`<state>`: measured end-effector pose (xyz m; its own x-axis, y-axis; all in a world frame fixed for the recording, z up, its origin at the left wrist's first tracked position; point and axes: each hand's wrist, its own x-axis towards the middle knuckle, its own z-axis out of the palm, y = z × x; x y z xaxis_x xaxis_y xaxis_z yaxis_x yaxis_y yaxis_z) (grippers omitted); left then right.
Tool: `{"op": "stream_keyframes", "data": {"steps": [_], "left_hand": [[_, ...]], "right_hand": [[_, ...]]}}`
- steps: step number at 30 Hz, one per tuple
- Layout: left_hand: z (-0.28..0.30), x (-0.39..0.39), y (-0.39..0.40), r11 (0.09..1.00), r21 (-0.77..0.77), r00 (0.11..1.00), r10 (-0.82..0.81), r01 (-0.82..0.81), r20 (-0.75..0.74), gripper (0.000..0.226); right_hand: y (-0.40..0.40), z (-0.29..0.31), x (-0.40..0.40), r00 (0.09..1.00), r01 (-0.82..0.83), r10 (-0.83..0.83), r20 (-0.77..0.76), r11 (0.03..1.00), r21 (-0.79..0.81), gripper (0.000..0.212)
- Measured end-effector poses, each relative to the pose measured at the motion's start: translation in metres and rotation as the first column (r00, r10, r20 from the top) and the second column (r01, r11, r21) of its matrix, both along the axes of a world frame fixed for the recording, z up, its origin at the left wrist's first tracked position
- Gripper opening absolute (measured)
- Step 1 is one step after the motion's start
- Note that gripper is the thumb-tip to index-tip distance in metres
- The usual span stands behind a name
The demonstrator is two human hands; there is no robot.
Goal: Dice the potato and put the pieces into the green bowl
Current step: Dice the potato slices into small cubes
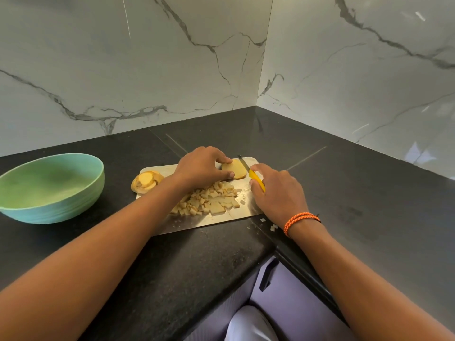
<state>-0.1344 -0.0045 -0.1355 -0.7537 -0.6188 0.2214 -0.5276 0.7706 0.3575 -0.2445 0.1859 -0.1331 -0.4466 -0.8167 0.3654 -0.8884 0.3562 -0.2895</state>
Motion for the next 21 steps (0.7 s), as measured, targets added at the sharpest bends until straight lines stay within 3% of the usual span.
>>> {"op": "stream_keyframes", "data": {"steps": [13,21], "left_hand": [[-0.005,-0.005,0.006,0.981,-0.19,0.995,0.04,-0.021,0.093,0.068],[-0.005,-0.006,0.007,0.984,-0.169,0.995,0.063,-0.049,0.078,0.066]], "right_hand": [[-0.007,-0.001,-0.005,0.998,-0.027,0.024,0.053,0.998,0.06,0.038],[0.026,0.0,0.004,0.996,-0.061,0.055,0.067,0.994,0.094,0.036]]}}
